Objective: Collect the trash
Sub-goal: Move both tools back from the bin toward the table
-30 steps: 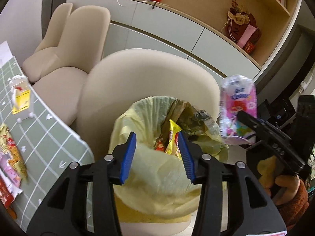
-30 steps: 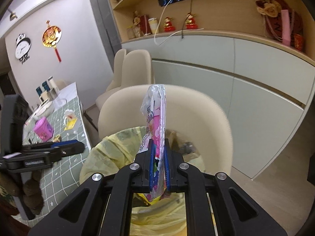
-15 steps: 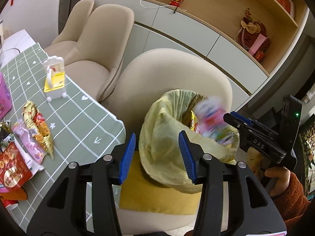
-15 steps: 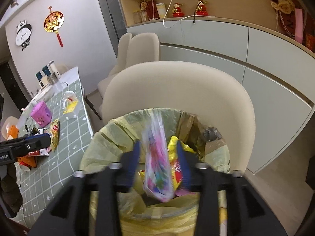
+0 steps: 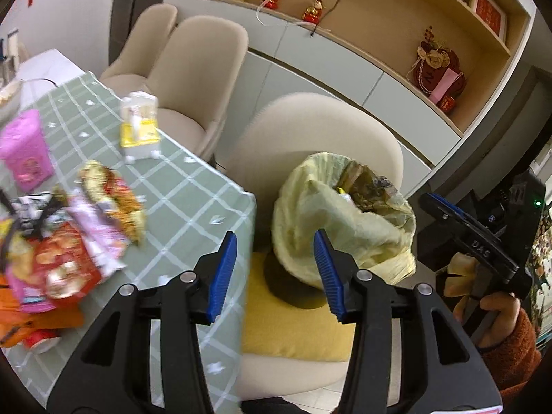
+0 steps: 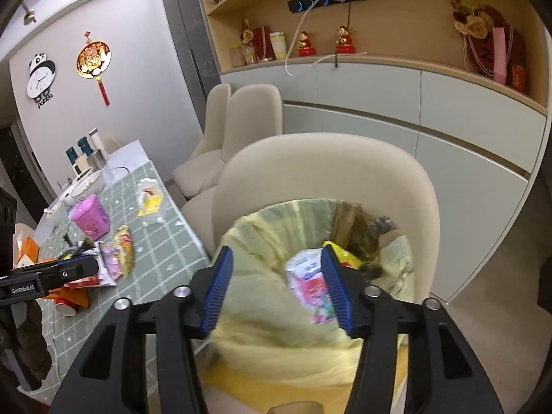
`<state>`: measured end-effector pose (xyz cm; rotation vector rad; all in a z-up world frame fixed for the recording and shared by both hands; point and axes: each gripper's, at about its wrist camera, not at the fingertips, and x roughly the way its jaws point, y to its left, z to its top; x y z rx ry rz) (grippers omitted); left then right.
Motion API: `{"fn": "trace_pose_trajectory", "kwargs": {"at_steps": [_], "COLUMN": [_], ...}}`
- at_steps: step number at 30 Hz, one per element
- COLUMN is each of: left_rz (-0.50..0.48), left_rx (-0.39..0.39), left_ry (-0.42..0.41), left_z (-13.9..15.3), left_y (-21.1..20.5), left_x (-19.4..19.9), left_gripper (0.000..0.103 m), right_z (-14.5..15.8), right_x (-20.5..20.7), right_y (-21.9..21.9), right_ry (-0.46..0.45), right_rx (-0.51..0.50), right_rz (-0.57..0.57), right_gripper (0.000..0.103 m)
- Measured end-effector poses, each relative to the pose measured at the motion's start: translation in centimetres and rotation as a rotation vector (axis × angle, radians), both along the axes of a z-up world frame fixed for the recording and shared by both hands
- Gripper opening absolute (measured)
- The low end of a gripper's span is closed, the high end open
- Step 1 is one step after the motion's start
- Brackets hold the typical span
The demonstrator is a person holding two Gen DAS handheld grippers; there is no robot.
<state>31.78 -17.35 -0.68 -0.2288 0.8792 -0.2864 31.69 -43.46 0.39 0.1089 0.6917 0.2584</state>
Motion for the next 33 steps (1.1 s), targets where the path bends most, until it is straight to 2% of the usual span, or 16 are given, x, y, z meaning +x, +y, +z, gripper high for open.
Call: {"fn": "trace_pose_trajectory", "kwargs": {"at_steps": [4,6,10,16,20,24,28,30,32,33], "left_rz": [0.036,0.066,0.149,0.287,0.336,0.352,0.320,0.292,0.272,0.278], "left_rx": [0.043,0.073,0.109,0.081,0.042,-0.003,-0.016,-0.075,-0.125,-0.122], "left_ry": [-0.036,-0.063,-0.098,-0.098,-0.052,-0.006,0.039,0.049,0.052,0.067], "left_z": [0.9,1.4,1.9,1.8,0.4,-1.7,-4.6,-5.6,-6.3,-6.7], "left_y": [3.7,6.2,12.0,20.0,23.9,25.7,25.6,25.4,25.2,25.0], "left_x": [-2.7,-4.4,-7.7,-11.6,-12.9,-13.4,-13.2,-12.6,-11.2,-10.3], "left_gripper": [0.048,0.048,0.049,0.049,0.050,0.050,0.050,0.053,0.063,0.063], "right_z": [0.8,1.1,1.0,0.2,-0.7,-1.5,-1.7,-1.8,-2.0,-2.1], "right_x": [-2.3,-3.5,-5.3,-7.6,-9.1,-10.3,-11.2,-11.4,-11.5,-11.6], "right_y": [3.3,5.3,9.6,15.8,18.3,19.9,21.1,21.1,21.0,20.9], "right_ry": [-0.018,-0.040,-0.003,0.031,0.053,0.081,0.092,0.103,0.118,0.124], "right_rx": [0.000,-0.006,-0.031,-0.056,-0.051,-0.042,-0.059,-0.065,-0.069,-0.071], "right_rz": [0.019,0.040,0.101,0.144,0.168,0.203,0.235,0.241,0.240,0.234], "right_gripper": [0.058,0.058,0.058,0.058,0.058,0.058,0.058,0.058,0.058,0.058]}}
